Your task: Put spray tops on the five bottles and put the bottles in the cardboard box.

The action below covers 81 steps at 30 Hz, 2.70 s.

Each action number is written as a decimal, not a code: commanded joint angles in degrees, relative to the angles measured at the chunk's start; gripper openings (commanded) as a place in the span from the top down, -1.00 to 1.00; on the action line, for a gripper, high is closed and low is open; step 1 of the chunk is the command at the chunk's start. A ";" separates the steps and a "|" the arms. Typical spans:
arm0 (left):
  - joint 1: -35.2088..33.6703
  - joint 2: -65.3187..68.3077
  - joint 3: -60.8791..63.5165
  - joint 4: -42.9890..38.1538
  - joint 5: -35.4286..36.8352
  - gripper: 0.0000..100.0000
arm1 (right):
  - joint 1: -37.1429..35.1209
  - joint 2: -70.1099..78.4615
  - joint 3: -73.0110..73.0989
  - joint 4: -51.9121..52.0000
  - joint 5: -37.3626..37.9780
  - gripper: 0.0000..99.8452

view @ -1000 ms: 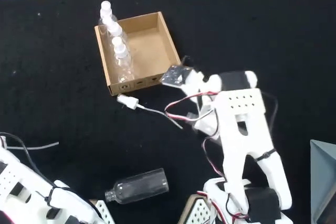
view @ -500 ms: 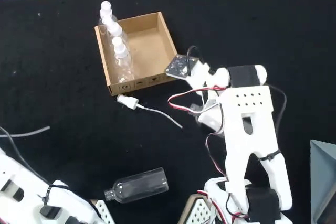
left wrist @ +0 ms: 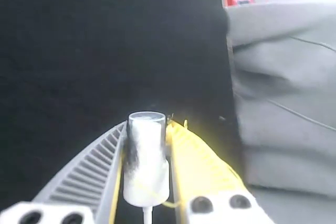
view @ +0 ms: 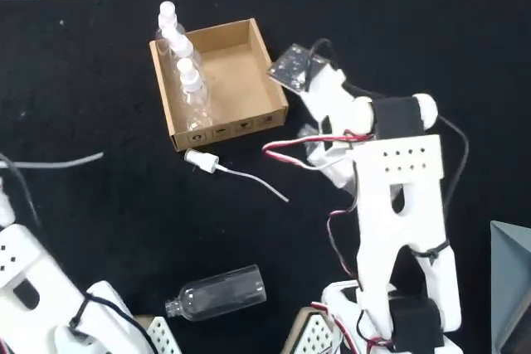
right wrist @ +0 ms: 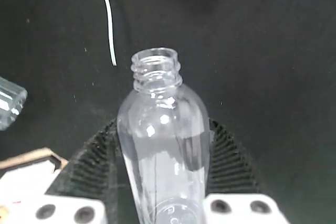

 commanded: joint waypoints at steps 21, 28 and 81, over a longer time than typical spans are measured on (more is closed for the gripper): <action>13.41 -20.48 -1.27 1.67 10.64 0.94 | -12.13 -3.65 -14.37 -5.63 -14.51 0.83; 13.41 -22.24 2.68 1.67 13.71 0.94 | -17.23 -3.65 -12.44 -7.65 -17.05 0.83; 29.76 -22.24 9.45 1.67 7.12 0.94 | -26.64 -17.10 32.31 -38.51 -0.09 0.88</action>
